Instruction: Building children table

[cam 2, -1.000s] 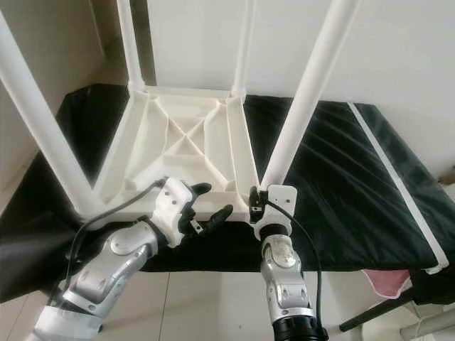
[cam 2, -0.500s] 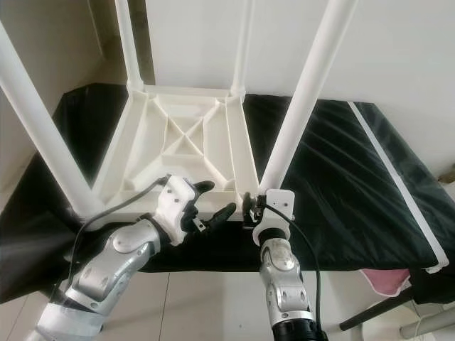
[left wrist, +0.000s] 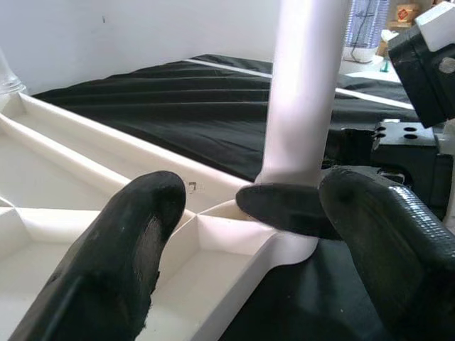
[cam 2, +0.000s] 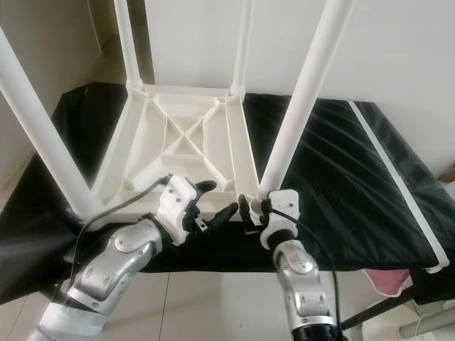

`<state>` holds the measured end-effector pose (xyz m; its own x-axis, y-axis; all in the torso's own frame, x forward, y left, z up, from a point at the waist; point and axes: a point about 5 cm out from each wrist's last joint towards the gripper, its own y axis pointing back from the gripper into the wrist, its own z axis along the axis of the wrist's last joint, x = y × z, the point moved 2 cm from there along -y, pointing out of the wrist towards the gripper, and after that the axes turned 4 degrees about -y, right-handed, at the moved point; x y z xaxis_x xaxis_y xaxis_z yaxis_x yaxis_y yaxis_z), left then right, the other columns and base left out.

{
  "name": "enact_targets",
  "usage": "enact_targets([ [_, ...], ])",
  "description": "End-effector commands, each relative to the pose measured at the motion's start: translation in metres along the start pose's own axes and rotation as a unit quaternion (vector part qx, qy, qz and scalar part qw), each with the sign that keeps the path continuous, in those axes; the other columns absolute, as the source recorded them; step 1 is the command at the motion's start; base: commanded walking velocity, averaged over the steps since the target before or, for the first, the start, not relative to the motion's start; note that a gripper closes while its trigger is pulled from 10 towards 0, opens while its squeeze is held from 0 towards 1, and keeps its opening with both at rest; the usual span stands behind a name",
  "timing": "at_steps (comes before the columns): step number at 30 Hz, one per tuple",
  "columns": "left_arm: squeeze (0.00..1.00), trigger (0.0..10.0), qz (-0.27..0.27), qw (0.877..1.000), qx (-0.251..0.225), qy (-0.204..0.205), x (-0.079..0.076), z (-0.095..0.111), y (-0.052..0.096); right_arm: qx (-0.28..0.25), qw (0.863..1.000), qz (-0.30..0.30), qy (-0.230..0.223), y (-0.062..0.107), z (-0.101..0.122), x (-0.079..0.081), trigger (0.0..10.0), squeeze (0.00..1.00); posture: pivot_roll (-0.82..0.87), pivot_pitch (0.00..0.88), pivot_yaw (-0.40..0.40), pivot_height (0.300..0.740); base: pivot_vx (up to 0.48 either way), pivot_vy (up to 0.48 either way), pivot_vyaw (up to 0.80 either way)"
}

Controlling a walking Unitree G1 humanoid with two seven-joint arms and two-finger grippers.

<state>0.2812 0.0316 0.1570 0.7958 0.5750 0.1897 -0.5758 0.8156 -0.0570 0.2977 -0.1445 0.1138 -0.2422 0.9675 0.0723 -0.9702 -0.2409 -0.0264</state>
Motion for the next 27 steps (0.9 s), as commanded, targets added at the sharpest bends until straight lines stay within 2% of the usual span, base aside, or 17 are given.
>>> enact_targets([
  [1, 0.0, 10.0, -0.061, 0.998, -0.004, 0.004, -0.01, 0.001, -0.001, -0.003, 1.0, 0.025, 0.011, 0.001, 0.003, -0.004, 10.0, 0.0, -0.01, 0.0, -0.053, 0.74, 0.0, 0.0, 0.0],
  [6, 0.0, 10.0, -0.076, 0.997, 0.0, 0.014, -0.013, 0.0, 0.0, 0.006, 0.994, 0.096, 0.056, -0.002, 0.009, -0.015, 10.0, 0.0, -0.01, 0.0, -0.053, 0.74, 0.0, 0.0, 0.0],
  [11, 0.0, 10.0, -0.078, 0.997, 0.0, 0.013, -0.012, 0.0, 0.0, 0.021, 0.987, 0.147, 0.068, -0.007, 0.009, -0.012, 10.0, 0.0, -0.01, 0.0, -0.048, 0.74, 0.0, 0.0, 0.0],
  [13, 0.0, 10.0, -0.078, 0.997, 0.0, 0.013, -0.012, 0.0, 0.0, 0.021, 0.987, 0.147, 0.068, -0.007, 0.009, -0.012, 10.0, 0.0, -0.01, 0.0, -0.048, 0.74, 0.0, 0.0, 0.0],
  [15, 0.0, 10.0, -0.079, 0.997, 0.0, 0.01, -0.012, 0.0, -0.001, 0.037, 0.98, 0.176, 0.081, -0.012, 0.005, -0.01, 10.0, 0.0, 0.0, 0.0, -0.055, 0.74, 0.0, 0.0, 0.0],
  [16, 0.0, 10.0, -0.08, 0.997, 0.0, 0.009, -0.011, 0.001, -0.001, 0.042, 0.978, 0.185, 0.084, -0.014, 0.004, -0.009, 6.8, 0.0, 0.0, 0.0, -0.055, 0.74, 0.0, 0.0, 0.0],
  [20, 0.0, 10.0, -0.08, 0.997, 0.0, 0.009, -0.011, 0.001, -0.001, 0.045, 0.977, 0.19, 0.084, -0.014, 0.003, -0.008, 6.8, 0.0, 0.0, 0.0, -0.055, 0.74, 0.0, 0.0, 0.0],
  [21, 0.0, 10.0, -0.079, 0.997, 0.0, 0.008, -0.011, 0.001, -0.001, 0.048, 0.977, 0.194, 0.081, -0.014, 0.002, -0.007, 0.0, 0.0, 0.0, 0.0, -0.06, 0.74, 0.0, 0.0, 0.0],
  [27, 0.0, 10.0, -0.076, 0.997, -0.002, 0.015, -0.012, 0.001, -0.003, 0.055, 0.974, 0.204, 0.077, -0.012, -0.002, -0.011, 0.0, 0.0, 0.0, 0.0, -0.066, 0.74, 0.0, 0.0, 0.0],
])
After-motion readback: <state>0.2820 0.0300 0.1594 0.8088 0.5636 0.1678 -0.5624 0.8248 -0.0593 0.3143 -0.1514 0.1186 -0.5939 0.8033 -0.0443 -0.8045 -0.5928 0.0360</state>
